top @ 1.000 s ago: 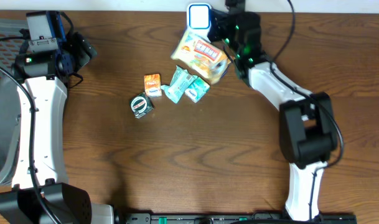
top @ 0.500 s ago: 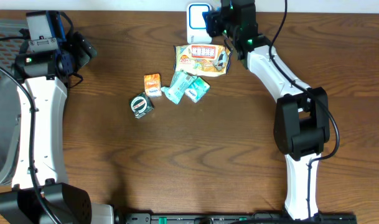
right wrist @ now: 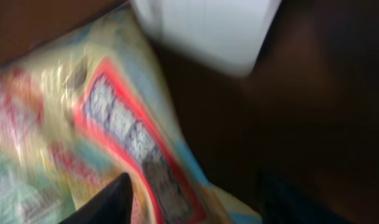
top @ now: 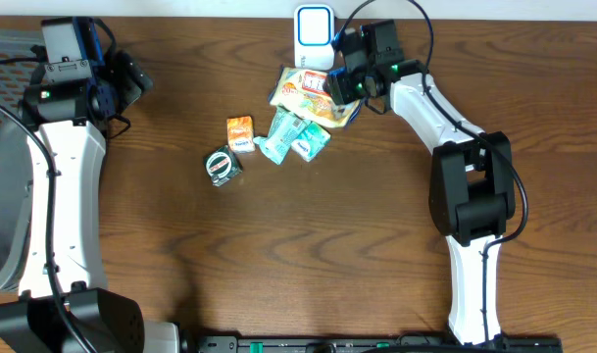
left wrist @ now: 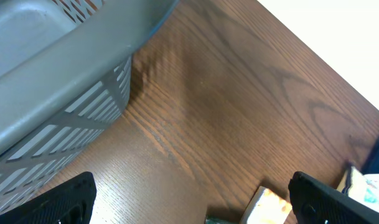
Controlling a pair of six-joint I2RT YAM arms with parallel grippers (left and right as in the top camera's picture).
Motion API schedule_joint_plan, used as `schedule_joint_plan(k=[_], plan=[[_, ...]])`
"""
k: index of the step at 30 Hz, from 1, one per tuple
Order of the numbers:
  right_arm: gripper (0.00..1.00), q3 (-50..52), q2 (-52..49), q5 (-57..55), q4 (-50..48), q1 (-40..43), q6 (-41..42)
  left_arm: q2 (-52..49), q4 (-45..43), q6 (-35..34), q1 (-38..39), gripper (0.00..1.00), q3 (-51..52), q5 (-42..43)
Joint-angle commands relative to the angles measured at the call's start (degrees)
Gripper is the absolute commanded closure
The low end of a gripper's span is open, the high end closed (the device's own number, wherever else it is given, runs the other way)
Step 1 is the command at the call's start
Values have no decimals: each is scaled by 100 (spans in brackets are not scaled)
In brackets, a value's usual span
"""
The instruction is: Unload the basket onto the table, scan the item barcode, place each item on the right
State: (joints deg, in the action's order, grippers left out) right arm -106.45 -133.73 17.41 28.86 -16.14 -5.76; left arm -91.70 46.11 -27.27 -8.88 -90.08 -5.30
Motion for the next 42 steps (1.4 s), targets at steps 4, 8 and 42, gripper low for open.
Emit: schedule_joint_plan(k=[4, 8, 42], plan=[[41, -44, 155, 570, 1123, -35, -413, -4, 7, -92, 0, 2, -90, -74], [35, -44, 579, 494, 1239, -72, -417, -4, 7, -92, 0, 2, -90, -74], [99, 28, 1158, -695, -831, -186, 507, -4, 7, -92, 0, 2, -90, -74]])
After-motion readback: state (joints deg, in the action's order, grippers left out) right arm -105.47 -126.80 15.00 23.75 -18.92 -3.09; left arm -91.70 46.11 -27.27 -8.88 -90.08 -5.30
